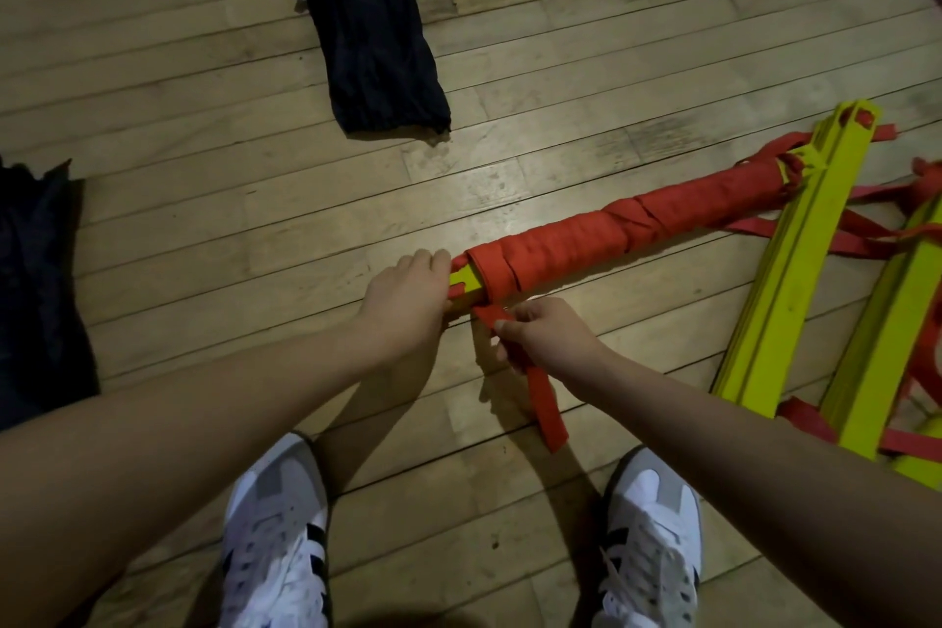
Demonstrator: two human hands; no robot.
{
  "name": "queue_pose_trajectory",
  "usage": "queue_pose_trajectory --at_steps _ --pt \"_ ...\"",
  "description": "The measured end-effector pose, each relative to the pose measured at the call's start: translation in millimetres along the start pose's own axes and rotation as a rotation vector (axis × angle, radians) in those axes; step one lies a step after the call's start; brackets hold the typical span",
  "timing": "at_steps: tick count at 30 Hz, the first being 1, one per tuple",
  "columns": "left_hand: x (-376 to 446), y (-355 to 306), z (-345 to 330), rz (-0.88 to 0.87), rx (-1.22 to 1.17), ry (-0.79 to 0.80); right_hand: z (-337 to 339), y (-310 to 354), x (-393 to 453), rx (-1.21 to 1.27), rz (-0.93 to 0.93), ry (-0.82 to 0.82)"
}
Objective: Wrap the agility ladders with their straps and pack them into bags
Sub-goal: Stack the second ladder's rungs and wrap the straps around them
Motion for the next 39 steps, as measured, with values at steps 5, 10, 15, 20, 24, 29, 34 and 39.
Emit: queue_pose_trajectory --at_steps 5,10,15,20,24,29,34,39 --pt "12 4 4 0.0 0.053 0.04 11 4 2 -0.005 0.014 -0.125" --pt "25 10 14 0.054 0.105 0.044 10 13 1 -0.06 0.05 -0.17" --pt "33 8 23 0.044 0.185 0.014 12 20 3 -0.085 0.062 -0.195" --pt "24 4 10 0.002 0.32 -0.021 12 26 6 -0.046 0.081 -0.179" --pt "16 4 3 -0.065 0.406 -0.027 7 21 7 0.041 0.034 -0.129" --pt "3 1 -19 -0.219 0.41 0.094 -1 18 7 0.051 0.009 -0.089" --pt "-13 -3 -22 -0.287 0.277 0.087 -3 7 8 0.025 -0.014 -0.091" --pt "-8 1 -20 -0.187 0.065 0.07 -5 0 8 -0.006 -0.014 -0.07"
Point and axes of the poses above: each hand's wrist, its own x-axis towards the middle knuckle, its own z-axis out of the back of the hand, y = z × x, the point moved 8 cm from there along x, towards the middle knuckle, and after that the axes turned 10 degrees about -z, right-handed, at the moved point
